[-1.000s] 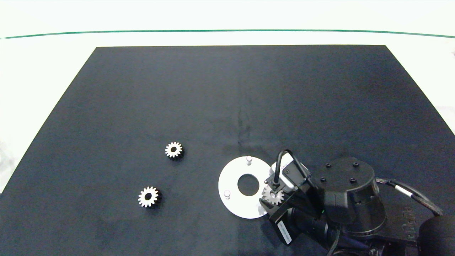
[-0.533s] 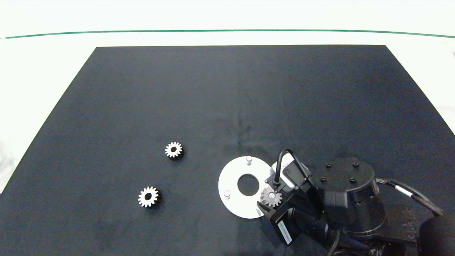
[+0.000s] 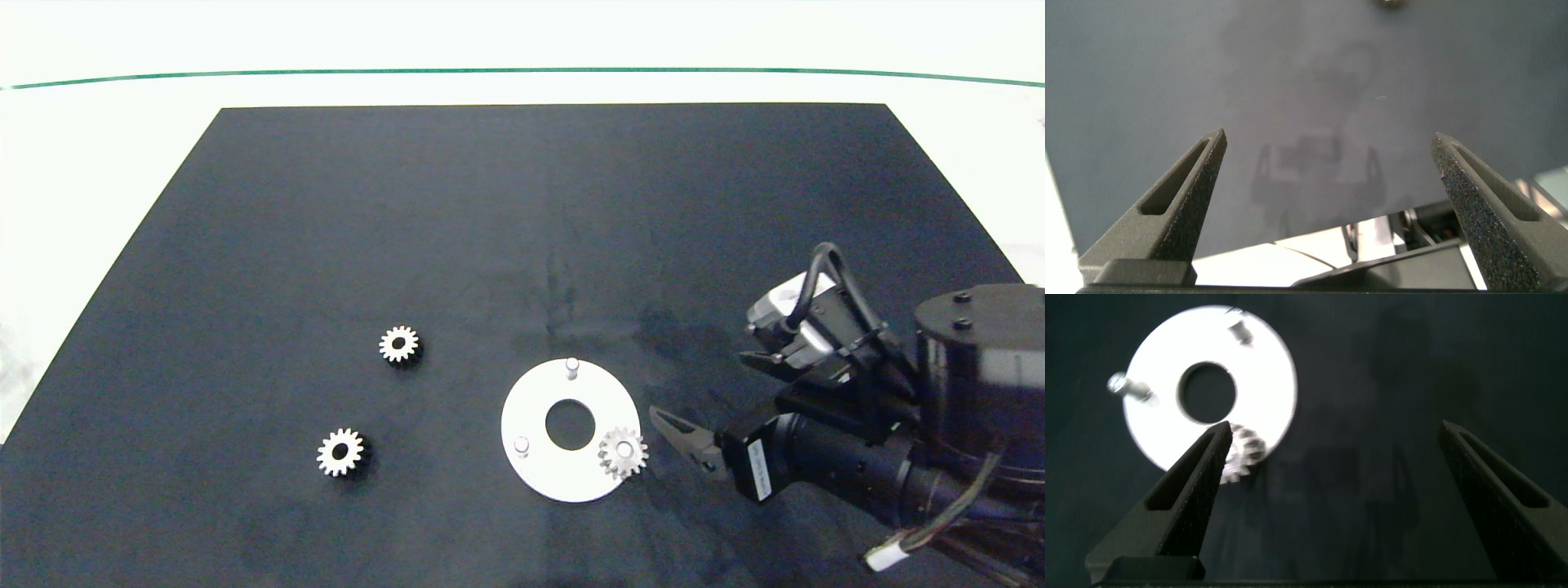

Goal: Install three planetary gears onto the carrier pins

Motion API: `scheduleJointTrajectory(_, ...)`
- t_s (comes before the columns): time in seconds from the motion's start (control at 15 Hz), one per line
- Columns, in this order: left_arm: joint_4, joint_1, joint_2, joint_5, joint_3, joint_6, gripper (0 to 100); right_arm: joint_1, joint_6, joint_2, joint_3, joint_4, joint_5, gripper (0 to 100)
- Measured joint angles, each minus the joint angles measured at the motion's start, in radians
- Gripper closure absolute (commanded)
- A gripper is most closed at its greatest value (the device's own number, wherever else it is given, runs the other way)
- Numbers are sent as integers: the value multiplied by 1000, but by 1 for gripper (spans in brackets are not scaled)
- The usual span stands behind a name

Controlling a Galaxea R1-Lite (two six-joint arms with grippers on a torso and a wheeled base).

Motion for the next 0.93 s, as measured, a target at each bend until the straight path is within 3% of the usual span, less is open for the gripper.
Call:
scheduleJointTrajectory(0.2, -111, -67, 96, 0, 0, -3, 0, -26, 38, -104, -3, 103, 0, 0)
scheduleJointTrajectory(0.33, -210, -97, 191, 0, 2, -6, 0, -30, 56, -165, -6, 137, 0, 0)
scheduleJointTrajectory(0.53, -424, -140, 341, 1, 30, -7, 0, -32, 60, -226, -5, 146, 0, 0)
scheduleJointTrajectory(0.8, -816, -174, 526, 4, 154, -14, 0, -31, 60, -276, -3, 173, 1, 0)
scheduleJointTrajectory(0.93, -842, -188, 583, 9, 187, -17, 0, -31, 60, -291, -1, 175, 1, 0)
